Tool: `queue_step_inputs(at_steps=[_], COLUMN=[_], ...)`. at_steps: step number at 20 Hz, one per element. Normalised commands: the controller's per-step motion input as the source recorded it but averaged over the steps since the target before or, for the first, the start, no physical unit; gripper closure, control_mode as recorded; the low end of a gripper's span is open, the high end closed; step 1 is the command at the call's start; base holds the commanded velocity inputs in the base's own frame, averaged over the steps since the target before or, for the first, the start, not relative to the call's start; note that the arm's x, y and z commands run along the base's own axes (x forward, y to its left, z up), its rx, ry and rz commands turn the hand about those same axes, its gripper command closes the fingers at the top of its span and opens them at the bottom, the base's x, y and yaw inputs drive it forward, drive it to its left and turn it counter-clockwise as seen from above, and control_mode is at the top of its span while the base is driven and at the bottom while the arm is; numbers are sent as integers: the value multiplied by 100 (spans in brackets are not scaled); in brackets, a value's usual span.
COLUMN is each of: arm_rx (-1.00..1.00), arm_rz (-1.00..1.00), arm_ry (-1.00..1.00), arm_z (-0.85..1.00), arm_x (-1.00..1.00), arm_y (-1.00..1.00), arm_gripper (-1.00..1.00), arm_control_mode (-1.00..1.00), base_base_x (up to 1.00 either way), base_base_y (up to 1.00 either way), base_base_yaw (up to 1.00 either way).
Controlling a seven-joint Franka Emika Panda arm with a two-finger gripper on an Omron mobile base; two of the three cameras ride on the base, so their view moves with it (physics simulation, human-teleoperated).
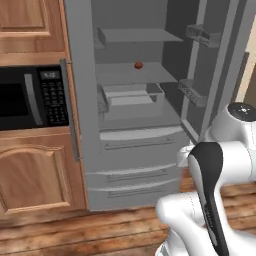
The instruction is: Retrieve the butter from the fridge and place it on a plate on the dining table. Then retrieve the butter knife by the fridge and place it near the plate.
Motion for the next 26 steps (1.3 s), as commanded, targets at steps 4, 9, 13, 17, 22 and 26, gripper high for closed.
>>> queue_step_inputs(at_steps=[4, 9, 13, 17, 22, 26], arm_rx=[0, 0, 0, 0, 0, 0], arm_rz=[0, 0, 0, 0, 0, 0], arm_ry=[0, 0, 0, 0, 0, 0], arm_z=[0, 0, 0, 0, 0, 0], arm_x=[0, 0, 0, 0, 0, 0], arm_y=[0, 0, 0, 0, 0, 0], arm_gripper=[100, 100, 100, 100, 100, 100], arm_control_mode=[100, 100, 100, 100, 100, 100], base_base_x=[-56, -51, -7, 0, 11, 72], base_base_y=[0, 1, 36, 49, 58, 67], base_base_yaw=[48, 71, 84, 86, 70, 44])
